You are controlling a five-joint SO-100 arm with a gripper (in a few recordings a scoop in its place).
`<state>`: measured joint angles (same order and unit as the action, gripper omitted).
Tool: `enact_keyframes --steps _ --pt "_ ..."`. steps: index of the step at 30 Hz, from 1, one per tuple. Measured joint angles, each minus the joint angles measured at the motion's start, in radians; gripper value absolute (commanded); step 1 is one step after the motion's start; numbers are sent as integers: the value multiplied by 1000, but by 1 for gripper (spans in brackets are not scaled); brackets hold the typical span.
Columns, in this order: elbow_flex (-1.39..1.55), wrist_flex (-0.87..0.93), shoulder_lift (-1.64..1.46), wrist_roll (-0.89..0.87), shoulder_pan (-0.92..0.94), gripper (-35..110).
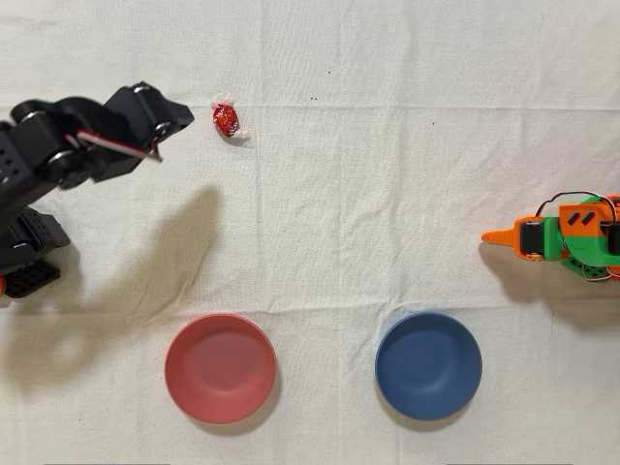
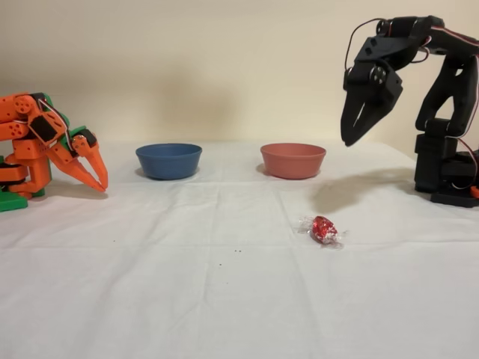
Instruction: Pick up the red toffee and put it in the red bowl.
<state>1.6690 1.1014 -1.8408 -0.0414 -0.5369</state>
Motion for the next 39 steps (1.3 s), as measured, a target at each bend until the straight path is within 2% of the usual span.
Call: enact_keyframes --steps 9,21,39 --pt "0 -86 74 133 -15 0" --pt "57 -219 207 141 -35 1" --pt "140 -285 256 138 -34 25"
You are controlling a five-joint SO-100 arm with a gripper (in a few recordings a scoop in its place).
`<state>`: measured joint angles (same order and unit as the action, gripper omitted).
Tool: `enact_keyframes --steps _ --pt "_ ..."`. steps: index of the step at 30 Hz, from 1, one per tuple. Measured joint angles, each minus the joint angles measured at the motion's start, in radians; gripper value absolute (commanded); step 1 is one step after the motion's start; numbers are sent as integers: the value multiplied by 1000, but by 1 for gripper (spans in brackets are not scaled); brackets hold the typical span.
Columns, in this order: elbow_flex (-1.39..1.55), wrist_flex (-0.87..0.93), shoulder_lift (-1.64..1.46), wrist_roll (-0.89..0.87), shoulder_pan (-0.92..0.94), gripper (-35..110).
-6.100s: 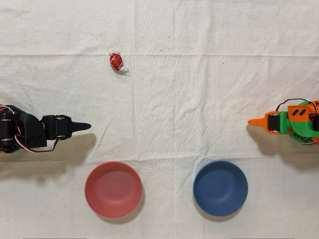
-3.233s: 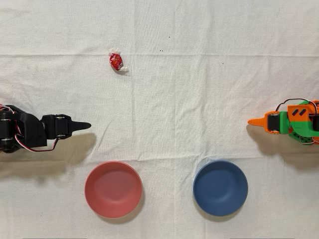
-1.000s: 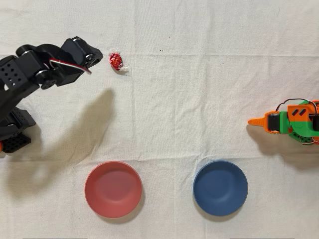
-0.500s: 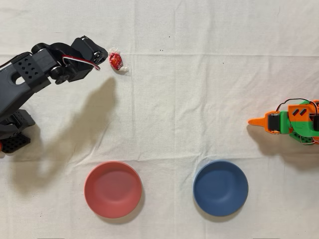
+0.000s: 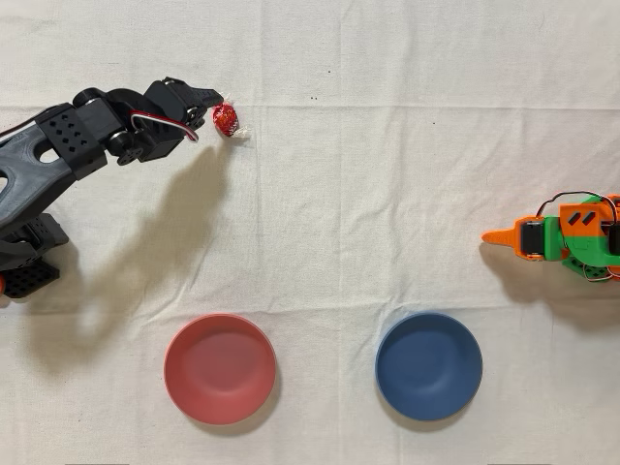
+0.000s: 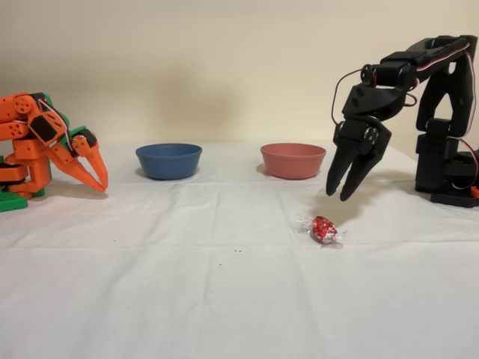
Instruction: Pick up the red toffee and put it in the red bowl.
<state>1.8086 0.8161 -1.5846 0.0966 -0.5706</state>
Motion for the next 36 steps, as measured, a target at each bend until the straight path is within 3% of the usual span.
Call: enact_keyframes --steps 36 --pt "54 -219 190 155 15 27"
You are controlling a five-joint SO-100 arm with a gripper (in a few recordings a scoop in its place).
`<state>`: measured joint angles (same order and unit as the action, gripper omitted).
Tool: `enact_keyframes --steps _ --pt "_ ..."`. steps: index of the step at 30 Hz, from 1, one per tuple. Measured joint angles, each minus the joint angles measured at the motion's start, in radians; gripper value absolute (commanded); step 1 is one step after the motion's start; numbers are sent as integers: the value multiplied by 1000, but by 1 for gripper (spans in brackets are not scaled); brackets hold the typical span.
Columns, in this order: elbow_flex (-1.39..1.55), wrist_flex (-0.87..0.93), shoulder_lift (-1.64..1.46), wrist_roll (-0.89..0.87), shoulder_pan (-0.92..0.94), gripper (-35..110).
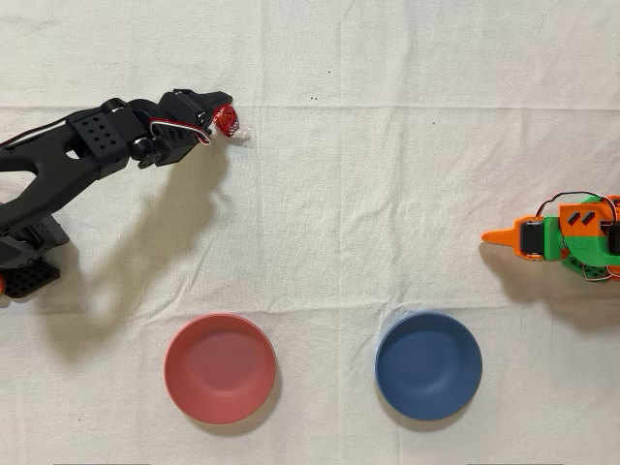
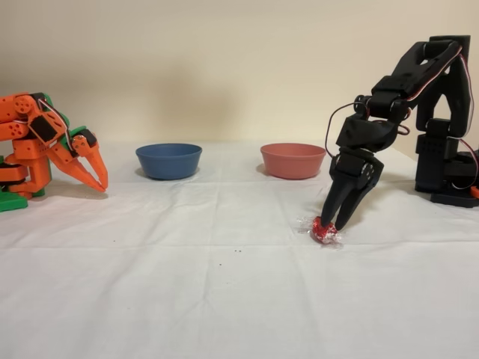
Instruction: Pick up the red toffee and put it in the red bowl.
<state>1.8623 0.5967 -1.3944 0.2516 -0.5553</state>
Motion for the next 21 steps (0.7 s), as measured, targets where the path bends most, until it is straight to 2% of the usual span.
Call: enact_keyframes --steps 16,21 --pt "-23 -54 67 23 25 26" --pt "-26 -64 75 23 25 21"
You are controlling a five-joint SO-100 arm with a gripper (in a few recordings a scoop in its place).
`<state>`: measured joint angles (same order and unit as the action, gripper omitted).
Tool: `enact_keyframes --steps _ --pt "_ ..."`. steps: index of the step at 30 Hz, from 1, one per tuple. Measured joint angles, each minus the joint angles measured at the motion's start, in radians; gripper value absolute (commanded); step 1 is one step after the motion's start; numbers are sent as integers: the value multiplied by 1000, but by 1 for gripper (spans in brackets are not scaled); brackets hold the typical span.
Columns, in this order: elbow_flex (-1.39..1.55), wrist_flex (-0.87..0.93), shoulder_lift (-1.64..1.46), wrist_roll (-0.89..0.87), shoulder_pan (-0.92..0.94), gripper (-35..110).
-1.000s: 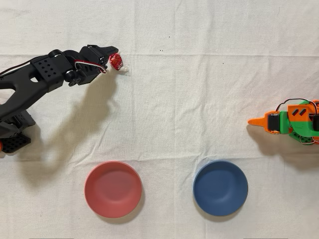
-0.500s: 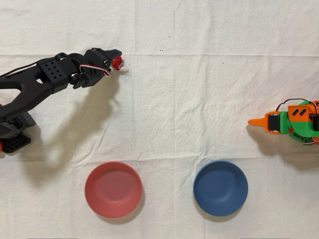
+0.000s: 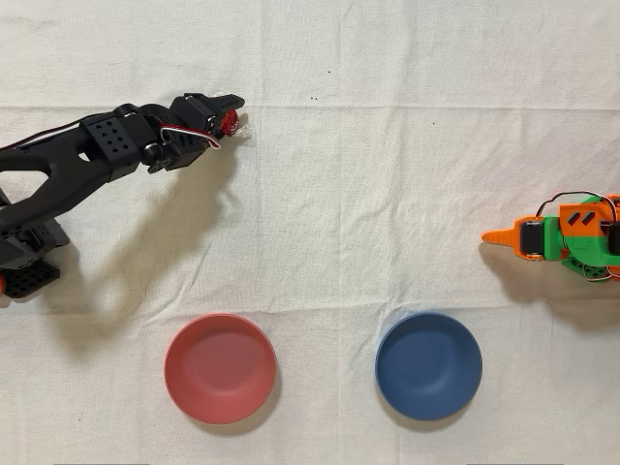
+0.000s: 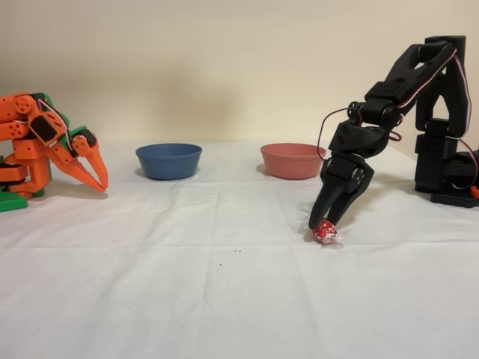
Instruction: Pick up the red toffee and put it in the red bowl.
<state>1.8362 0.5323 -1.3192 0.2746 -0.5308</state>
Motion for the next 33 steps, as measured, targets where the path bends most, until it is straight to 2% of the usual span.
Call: enact_keyframes --steps 11,25,33 --pt "-3 6 0 -9 0 11" --pt "14 6 -6 2 2 9" --pt "46 69 -86 -9 25 9"
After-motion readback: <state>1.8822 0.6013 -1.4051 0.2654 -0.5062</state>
